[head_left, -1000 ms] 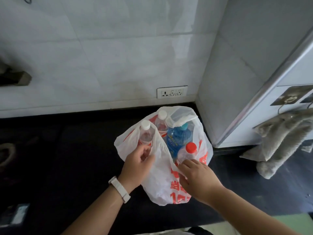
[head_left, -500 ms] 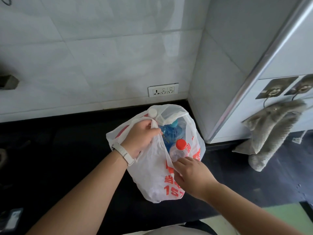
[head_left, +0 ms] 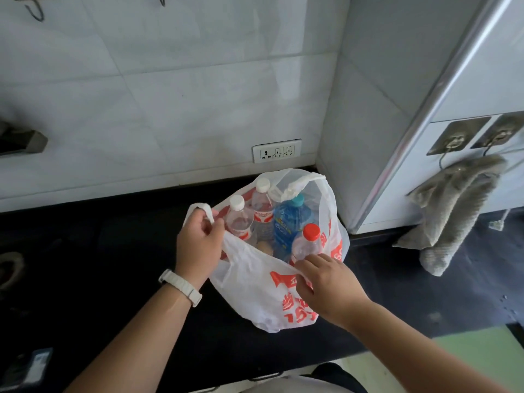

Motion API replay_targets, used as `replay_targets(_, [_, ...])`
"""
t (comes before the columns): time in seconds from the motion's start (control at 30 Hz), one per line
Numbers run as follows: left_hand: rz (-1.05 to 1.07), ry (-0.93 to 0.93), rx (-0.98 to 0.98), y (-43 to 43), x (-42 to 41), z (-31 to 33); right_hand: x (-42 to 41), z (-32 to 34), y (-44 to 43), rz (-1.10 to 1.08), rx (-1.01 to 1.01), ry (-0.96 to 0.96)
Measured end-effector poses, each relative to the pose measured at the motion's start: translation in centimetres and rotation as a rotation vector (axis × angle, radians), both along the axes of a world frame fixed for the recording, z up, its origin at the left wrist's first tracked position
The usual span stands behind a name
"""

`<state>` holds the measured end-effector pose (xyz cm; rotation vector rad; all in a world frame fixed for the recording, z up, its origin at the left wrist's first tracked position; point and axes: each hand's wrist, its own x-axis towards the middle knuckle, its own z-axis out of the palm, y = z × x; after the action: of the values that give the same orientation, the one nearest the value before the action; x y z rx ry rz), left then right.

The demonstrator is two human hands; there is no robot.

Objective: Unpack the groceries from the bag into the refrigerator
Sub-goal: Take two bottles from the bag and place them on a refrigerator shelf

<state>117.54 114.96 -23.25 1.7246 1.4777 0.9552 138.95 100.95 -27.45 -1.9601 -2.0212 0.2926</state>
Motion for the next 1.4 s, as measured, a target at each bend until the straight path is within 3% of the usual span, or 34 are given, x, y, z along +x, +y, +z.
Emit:
replay_targets(0.1, [-0.072, 0.245, 0.053, -1.1, -2.1, -3.0, -0.4, -1.0, -0.3, -0.016, -0.033, -0.033])
replay_targets(0.17, [-0.1, 0.294, 0.02, -1.8, -3.2, -4.7, -0.5, -1.7, -0.6, -0.038, -0.052, -0.059])
replay_targets(0.5, [-0.168, 0.157, -0.268, -4.0, -4.2, -11.2, 1.9, -4.3, -0.7, -0.244, -0.296, 0.018])
replay_targets(0.73, [-0.187, 0.185, -0.364, -4.7, -3.6, -12.6, 2.3, -4.3, -0.4, -0.307, -0.395, 0.13])
replay_targets(0.83, [-0.227, 0.261, -0.294, -5.1, -4.2, -12.4, 2.2, -3.8, -0.1, -0.34, -0.395, 0.193])
replay_targets(0.93, [-0.295, 0.302, -0.105, -5.3, -4.7, -11.4, 2.1, -3.0, 0.2, -0.413, -0.333, 0.221])
replay_targets(1.13, [-0.327, 0.22, 0.254, -3.9, -3.0, -7.2, 1.6, -0.9, 1.4, -0.533, -0.194, 0.312])
replay_targets(1.4, [-0.164, 0.086, -0.045, 0.7, 0.4, -7.1, 1.3, -1.1, 3.0, -0.504, -0.16, 0.574])
